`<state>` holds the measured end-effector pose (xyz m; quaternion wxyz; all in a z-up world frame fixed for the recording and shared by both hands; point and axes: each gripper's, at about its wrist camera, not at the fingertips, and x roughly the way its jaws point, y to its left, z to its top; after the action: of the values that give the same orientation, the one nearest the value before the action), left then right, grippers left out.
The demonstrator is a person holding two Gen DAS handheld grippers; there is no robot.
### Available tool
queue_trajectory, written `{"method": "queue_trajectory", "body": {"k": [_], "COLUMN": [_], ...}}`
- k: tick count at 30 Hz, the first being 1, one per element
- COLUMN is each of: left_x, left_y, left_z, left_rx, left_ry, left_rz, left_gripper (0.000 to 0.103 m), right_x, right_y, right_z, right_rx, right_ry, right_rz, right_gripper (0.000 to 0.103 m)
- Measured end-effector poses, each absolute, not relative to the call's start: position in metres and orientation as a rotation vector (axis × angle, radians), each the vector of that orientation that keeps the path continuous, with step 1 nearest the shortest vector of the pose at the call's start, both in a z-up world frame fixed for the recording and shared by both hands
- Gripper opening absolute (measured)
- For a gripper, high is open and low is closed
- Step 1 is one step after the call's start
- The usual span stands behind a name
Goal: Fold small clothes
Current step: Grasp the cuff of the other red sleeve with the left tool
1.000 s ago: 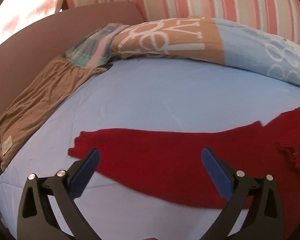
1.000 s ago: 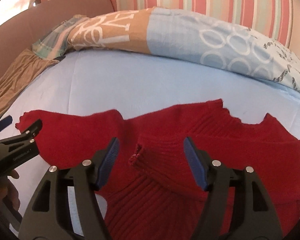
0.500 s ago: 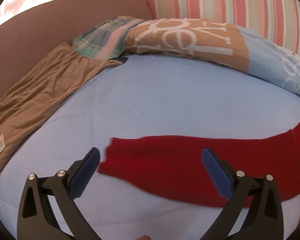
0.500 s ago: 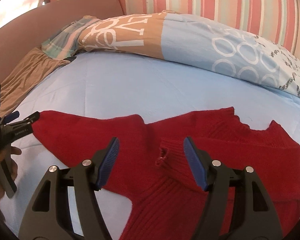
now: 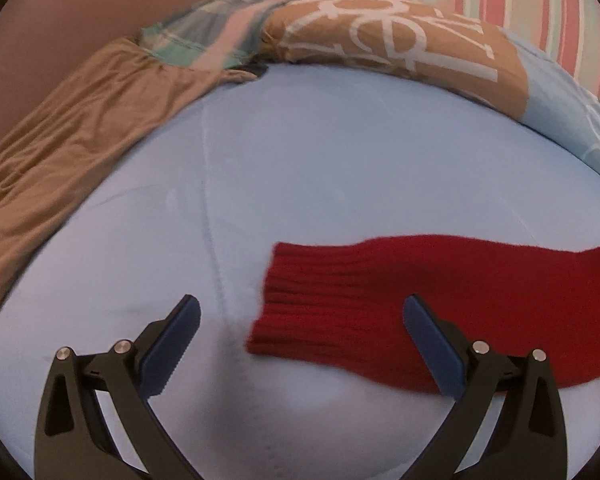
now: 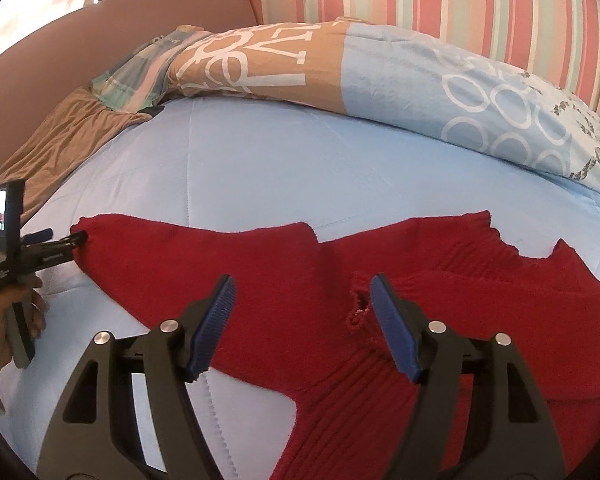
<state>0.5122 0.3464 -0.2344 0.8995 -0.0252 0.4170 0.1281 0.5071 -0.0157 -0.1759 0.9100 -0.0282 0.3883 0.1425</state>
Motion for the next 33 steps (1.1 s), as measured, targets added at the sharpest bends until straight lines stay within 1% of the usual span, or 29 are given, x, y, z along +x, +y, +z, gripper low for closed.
{"method": "queue_trajectory", "body": {"k": [1,3,4,6,7,8,9,10,11,17,24,33], "left_x": [0.514,0.516,0.518,0.519,0.519,0.519,0.518,0.518,0.518,0.514,0.514,0.515], "left_y": [0.345,0.344,0.342,0.338,0.334,0.332,0.329,0.325,0.322,0.313,0.289,0.216], "left_z": [-0.235,-0.237,-0.240,-0.240,-0.240,-0.239,-0.238,-0.237,-0.235,-0.217,-0.174,-0.125], "left_rx": [-0.054,-0.067,-0.079,-0.065,-0.063,-0.059,-0.052,-0.044,-0.045,-0.015,0.011,0.070], "left_ry": [0.868,0.882,0.902,0.905,0.906,0.906,0.903,0.897,0.891,0.839,0.770,0.713], "left_rz": [0.258,0.234,0.214,0.209,0.193,0.188,0.185,0.178,0.181,0.209,0.215,0.193], "left_gripper": [0.101,0.082,0.067,0.055,0.045,0.038,0.035,0.026,0.024,0.022,0.022,0.022], "right_x": [0.507,0.507,0.507,0.507,0.507,0.506,0.506,0.505,0.505,0.503,0.499,0.486], "right_y": [-0.015,-0.013,-0.013,-0.013,-0.013,-0.013,-0.013,-0.014,-0.015,-0.023,-0.045,-0.111], "right_z": [-0.176,-0.175,-0.175,-0.175,-0.174,-0.173,-0.172,-0.172,-0.171,-0.163,-0.149,-0.126], "right_rx": [-0.062,-0.062,-0.062,-0.058,-0.057,-0.058,-0.057,-0.055,-0.055,-0.050,-0.031,-0.007], "right_ry": [0.800,0.801,0.800,0.800,0.798,0.796,0.793,0.793,0.792,0.779,0.765,0.752], "right_rz": [0.296,0.300,0.298,0.298,0.297,0.297,0.296,0.296,0.298,0.285,0.251,0.169], "right_gripper": [0.071,0.071,0.071,0.071,0.071,0.071,0.071,0.071,0.071,0.071,0.071,0.071]}}
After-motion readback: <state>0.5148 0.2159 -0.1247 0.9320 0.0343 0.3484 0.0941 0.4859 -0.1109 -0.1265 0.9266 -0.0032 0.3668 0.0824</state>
